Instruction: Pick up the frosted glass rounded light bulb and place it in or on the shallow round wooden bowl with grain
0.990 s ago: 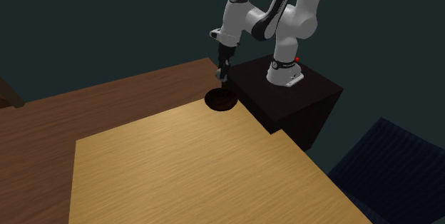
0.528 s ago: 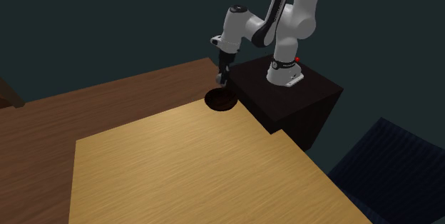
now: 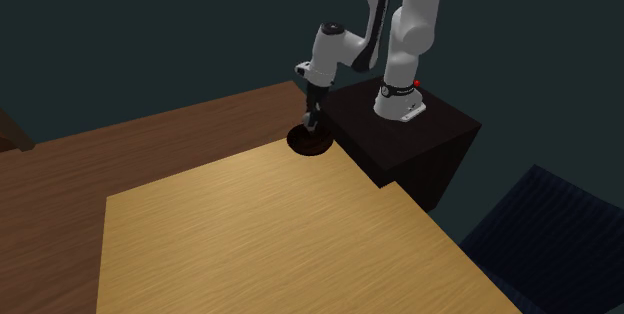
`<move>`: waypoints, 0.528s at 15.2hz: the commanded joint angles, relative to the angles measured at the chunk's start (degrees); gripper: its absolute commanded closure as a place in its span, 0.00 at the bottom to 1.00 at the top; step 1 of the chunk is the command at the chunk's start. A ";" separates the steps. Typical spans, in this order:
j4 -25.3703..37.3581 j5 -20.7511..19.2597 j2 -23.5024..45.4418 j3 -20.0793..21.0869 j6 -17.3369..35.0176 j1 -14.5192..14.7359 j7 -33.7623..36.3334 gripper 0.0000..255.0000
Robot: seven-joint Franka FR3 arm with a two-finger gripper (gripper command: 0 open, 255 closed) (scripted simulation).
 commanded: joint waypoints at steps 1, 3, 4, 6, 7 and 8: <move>2.20 -15.01 3.23 1.14 0.37 -3.70 11.69 1.00; 3.88 -23.00 5.40 -0.84 0.28 -2.88 18.40 1.00; 3.87 -22.98 5.40 -0.98 0.29 -2.73 18.39 1.00; 3.87 -22.98 5.40 -1.02 0.29 -2.70 18.39 1.00; 3.87 -22.97 5.40 -1.02 0.29 -2.70 18.39 1.00; 3.87 -22.97 5.40 -1.02 0.29 -2.70 18.39 1.00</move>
